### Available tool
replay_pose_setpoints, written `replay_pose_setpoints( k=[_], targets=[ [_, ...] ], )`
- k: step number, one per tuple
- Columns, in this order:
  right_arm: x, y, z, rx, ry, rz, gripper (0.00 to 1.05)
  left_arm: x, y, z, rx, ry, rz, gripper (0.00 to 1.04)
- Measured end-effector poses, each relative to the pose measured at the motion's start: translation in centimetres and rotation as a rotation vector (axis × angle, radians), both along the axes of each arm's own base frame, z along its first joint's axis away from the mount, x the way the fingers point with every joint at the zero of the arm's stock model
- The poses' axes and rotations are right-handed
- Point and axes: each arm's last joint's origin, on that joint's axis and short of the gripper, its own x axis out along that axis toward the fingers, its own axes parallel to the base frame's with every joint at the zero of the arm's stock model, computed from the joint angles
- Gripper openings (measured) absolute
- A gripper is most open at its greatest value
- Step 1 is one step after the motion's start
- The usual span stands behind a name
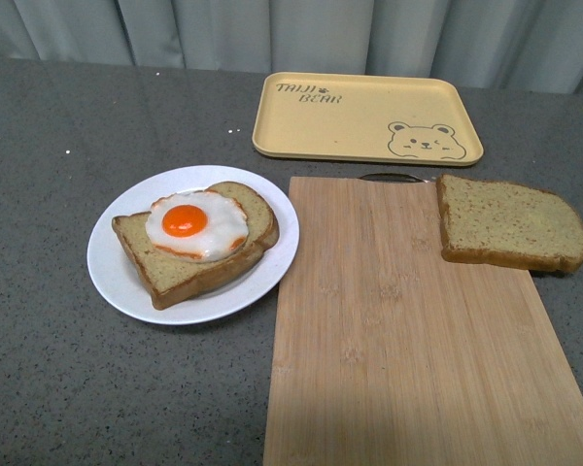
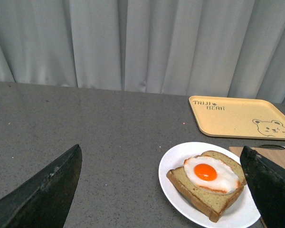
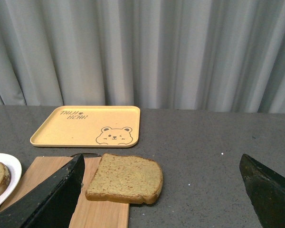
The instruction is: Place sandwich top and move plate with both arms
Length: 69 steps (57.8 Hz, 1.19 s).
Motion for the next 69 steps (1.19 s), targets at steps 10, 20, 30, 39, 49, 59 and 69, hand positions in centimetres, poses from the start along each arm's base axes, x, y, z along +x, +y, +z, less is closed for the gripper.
replay_pose_setpoints(
  k=[10, 20, 30, 39, 49, 59, 69],
  targets=[
    [0.00, 0.00, 0.00, 0.000, 0.000, 0.000, 0.95, 0.00, 0.00, 0.00, 0.000, 0.000, 0.000, 0.98],
    [0.00, 0.00, 0.00, 0.000, 0.000, 0.000, 0.95, 0.00, 0.00, 0.00, 0.000, 0.000, 0.000, 0.98],
    [0.00, 0.00, 0.00, 0.000, 0.000, 0.000, 0.95, 0.00, 0.00, 0.00, 0.000, 0.000, 0.000, 0.98],
    [0.00, 0.00, 0.00, 0.000, 0.000, 0.000, 0.95, 0.00, 0.00, 0.00, 0.000, 0.000, 0.000, 0.98],
    [0.00, 0.00, 0.00, 0.000, 0.000, 0.000, 0.95, 0.00, 0.00, 0.00, 0.000, 0.000, 0.000, 0.98],
    [0.00, 0.00, 0.00, 0.000, 0.000, 0.000, 0.95, 0.00, 0.00, 0.00, 0.000, 0.000, 0.000, 0.98],
    [0.00, 0.00, 0.00, 0.000, 0.000, 0.000, 0.95, 0.00, 0.00, 0.00, 0.000, 0.000, 0.000, 0.98]
  ],
)
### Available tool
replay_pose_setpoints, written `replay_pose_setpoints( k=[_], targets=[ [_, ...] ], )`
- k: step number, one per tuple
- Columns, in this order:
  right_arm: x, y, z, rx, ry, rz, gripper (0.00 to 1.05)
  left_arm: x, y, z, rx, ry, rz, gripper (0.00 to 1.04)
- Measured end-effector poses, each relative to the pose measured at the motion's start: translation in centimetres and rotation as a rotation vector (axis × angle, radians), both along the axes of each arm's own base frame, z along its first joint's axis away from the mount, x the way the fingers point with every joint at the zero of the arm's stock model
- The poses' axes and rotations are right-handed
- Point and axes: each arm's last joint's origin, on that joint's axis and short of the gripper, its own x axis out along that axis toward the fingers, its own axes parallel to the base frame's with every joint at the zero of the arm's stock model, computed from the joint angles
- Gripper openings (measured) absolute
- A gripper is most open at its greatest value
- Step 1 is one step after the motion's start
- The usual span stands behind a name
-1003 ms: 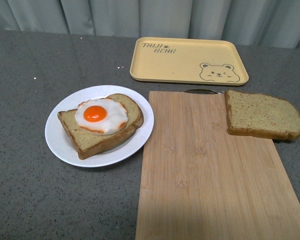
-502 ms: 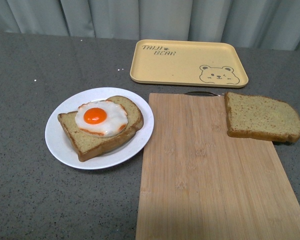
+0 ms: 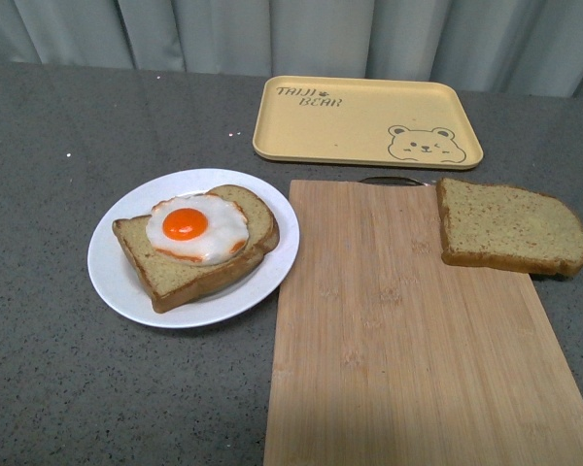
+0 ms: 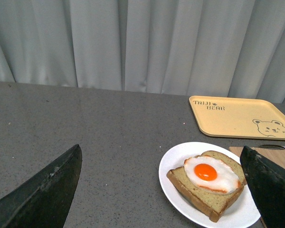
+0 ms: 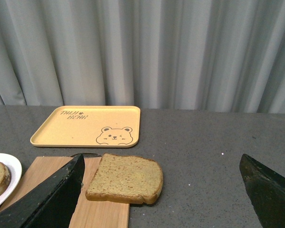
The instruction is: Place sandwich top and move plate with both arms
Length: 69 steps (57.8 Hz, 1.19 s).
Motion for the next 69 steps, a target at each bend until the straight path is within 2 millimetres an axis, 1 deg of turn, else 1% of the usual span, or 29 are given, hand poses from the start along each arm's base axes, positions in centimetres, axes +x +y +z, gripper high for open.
replay_pose_setpoints(
  k=[7, 9, 11, 13, 16, 21, 26, 31, 35, 41, 49, 54, 65, 69],
  targets=[
    [0.0, 0.0, 0.0, 0.000, 0.000, -0.002, 0.95, 0.0, 0.0, 0.0, 0.000, 0.000, 0.000, 0.98],
    [0.1, 0.0, 0.1, -0.030, -0.004, -0.068, 0.95, 0.0, 0.0, 0.0, 0.000, 0.000, 0.000, 0.98],
    [0.3, 0.0, 0.2, -0.063, -0.006, -0.174, 0.95, 0.0, 0.0, 0.0, 0.001, 0.000, -0.001, 0.98],
    [0.7, -0.1, 0.4, -0.116, 0.028, -0.320, 0.95, 0.0, 0.0, 0.0, 0.001, 0.000, 0.002, 0.98],
    [1.3, -0.5, 0.0, -0.174, 0.096, -0.449, 0.95, 0.0, 0.0, 0.0, 0.001, 0.000, 0.001, 0.98],
    [2.6, -1.4, -0.5, -0.205, 0.182, -0.494, 0.95, 0.0, 0.0, 0.0, 0.002, 0.000, 0.002, 0.98],
    [4.9, -2.6, -0.3, -0.196, 0.240, -0.421, 0.95, 0.0, 0.0, 0.0, 0.002, 0.000, 0.000, 0.98],
    [7.4, -3.8, -0.2, -0.150, 0.301, -0.356, 0.95, 0.0, 0.0, 0.0, 0.002, 0.000, 0.001, 0.98],
    [10.1, -5.1, -1.0, -0.058, 0.416, -0.274, 0.95, 0.0, 0.0, 0.0, 0.002, 0.000, 0.001, 0.98],
    [13.6, -6.3, -2.6, 0.073, 0.565, -0.152, 0.95, 0.0, 0.0, 0.0, 0.002, 0.000, 0.001, 0.98],
    [16.7, -7.0, -4.3, 0.178, 0.677, -0.056, 0.95, 0.0, 0.0, 0.0, 0.002, 0.000, 0.001, 0.98],
    [18.2, -7.2, -5.5, 0.245, 0.749, 0.002, 0.95, 0.0, 0.0, 0.0, 0.002, 0.000, 0.001, 0.98],
    [21.2, -7.1, -8.2, 0.403, 0.855, 0.124, 0.95, 0.0, 0.0, 0.0, 0.002, 0.000, 0.001, 0.98],
    [22.1, -6.9, -9.0, 0.455, 0.888, 0.139, 0.95, 0.0, 0.0, 0.0, 0.002, 0.000, 0.001, 0.98]
  ],
)
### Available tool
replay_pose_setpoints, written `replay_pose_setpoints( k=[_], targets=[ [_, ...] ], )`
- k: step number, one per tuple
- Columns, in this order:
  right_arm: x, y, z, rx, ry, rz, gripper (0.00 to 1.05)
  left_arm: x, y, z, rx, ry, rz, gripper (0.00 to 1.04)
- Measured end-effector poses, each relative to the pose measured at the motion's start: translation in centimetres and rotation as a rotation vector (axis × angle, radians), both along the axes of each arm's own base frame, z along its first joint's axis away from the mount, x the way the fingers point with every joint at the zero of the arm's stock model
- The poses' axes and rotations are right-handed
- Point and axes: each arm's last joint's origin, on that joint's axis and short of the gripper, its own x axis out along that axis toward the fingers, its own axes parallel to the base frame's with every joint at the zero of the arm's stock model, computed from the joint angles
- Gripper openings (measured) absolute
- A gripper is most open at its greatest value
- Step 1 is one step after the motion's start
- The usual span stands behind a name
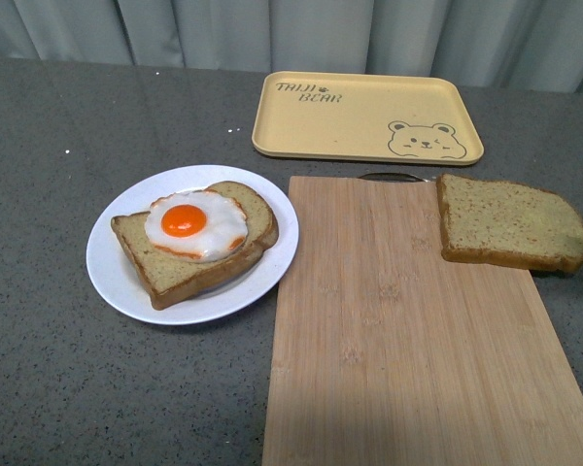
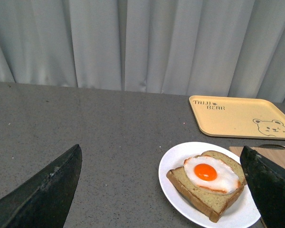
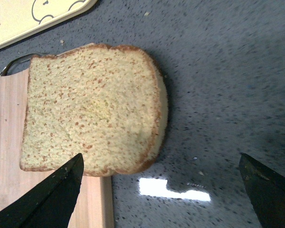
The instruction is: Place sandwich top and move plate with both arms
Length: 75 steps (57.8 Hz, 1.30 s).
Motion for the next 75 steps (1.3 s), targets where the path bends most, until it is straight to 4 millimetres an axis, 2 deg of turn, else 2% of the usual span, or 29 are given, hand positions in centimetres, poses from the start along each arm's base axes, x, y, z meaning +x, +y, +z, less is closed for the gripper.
replay_pose_setpoints(
  k=[19, 26, 29, 43, 50, 54, 62, 69, 75],
  targets=[
    [3.0, 1.1, -2.4, 0.161, 0.067, 0.001, 0.95, 0.0, 0.0, 0.0, 0.000, 0.000, 0.000, 0.98],
    [3.8, 1.5, -2.7, 0.166, 0.080, -0.001, 0.78, 0.0, 0.0, 0.0, 0.000, 0.000, 0.000, 0.98],
    [4.1, 1.6, -2.9, 0.165, 0.095, -0.008, 0.68, 0.0, 0.0, 0.0, 0.000, 0.000, 0.000, 0.98],
    [4.1, 1.6, -2.9, 0.175, 0.114, -0.028, 0.32, 0.0, 0.0, 0.0, 0.000, 0.000, 0.000, 0.98],
    [3.6, 1.9, -1.9, 0.202, 0.074, -0.037, 0.10, 0.0, 0.0, 0.0, 0.000, 0.000, 0.000, 0.98],
    [3.1, 2.6, -0.9, 0.238, 0.034, -0.017, 0.03, 0.0, 0.0, 0.0, 0.000, 0.000, 0.000, 0.98],
    [2.5, 4.7, 1.6, 0.339, -0.065, 0.062, 0.03, 0.0, 0.0, 0.0, 0.000, 0.000, 0.000, 0.98],
    [2.8, 7.8, 3.4, 0.435, -0.134, 0.147, 0.03, 0.0, 0.0, 0.0, 0.000, 0.000, 0.000, 0.98],
    [3.0, 10.5, 3.9, 0.498, -0.146, 0.191, 0.03, 0.0, 0.0, 0.0, 0.000, 0.000, 0.000, 0.98]
  ],
)
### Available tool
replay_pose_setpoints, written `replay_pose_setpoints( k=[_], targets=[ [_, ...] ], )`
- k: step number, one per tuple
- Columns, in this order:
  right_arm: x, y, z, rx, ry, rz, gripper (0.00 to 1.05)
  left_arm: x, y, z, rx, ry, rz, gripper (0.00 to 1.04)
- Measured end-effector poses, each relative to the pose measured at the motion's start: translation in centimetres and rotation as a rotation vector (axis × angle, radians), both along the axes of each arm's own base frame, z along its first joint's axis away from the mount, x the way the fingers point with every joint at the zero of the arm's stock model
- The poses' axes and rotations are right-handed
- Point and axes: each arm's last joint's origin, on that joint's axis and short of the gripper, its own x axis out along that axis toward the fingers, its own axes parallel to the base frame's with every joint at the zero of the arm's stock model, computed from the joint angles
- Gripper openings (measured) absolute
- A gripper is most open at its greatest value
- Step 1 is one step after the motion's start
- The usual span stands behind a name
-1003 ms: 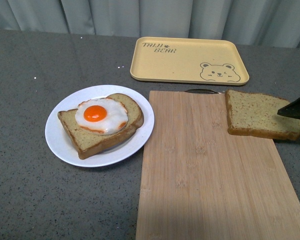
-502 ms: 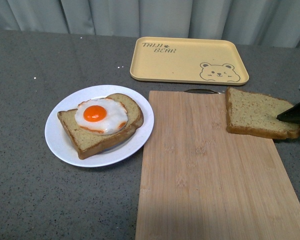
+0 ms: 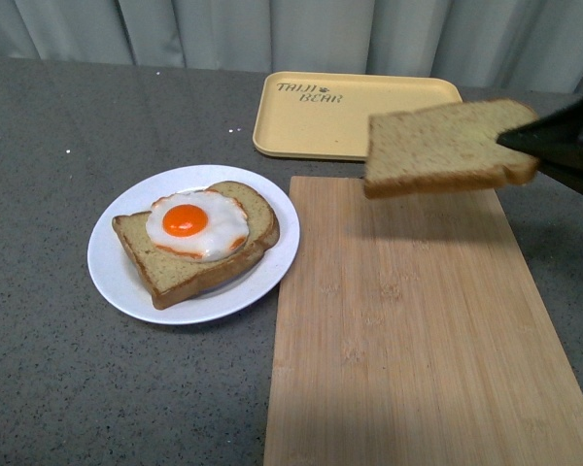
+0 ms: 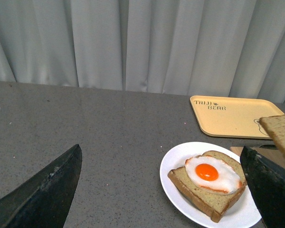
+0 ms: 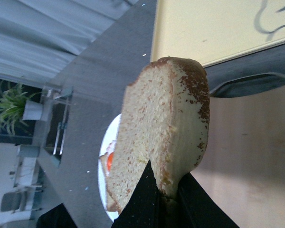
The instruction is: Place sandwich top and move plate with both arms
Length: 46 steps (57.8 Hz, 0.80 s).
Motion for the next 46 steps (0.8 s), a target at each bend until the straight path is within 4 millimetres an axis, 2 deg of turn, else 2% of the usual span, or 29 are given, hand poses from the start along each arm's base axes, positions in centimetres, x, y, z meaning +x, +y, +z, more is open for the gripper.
replay_pose_setpoints(
  k=[11, 23, 32, 46],
  targets=[
    [1.0, 6.4, -0.4, 0.074, 0.022, 0.190, 0.03, 0.0, 0.0, 0.0, 0.000, 0.000, 0.000, 0.98],
    [2.4, 11.3, -1.8, 0.029, 0.080, 0.351, 0.03, 0.0, 0.0, 0.0, 0.000, 0.000, 0.000, 0.98],
    [3.3, 13.1, -3.3, 0.019, 0.102, 0.400, 0.03, 0.0, 0.0, 0.0, 0.000, 0.000, 0.000, 0.98],
    [4.3, 14.8, -4.8, 0.012, 0.135, 0.443, 0.03, 0.0, 0.0, 0.0, 0.000, 0.000, 0.000, 0.98]
  ],
)
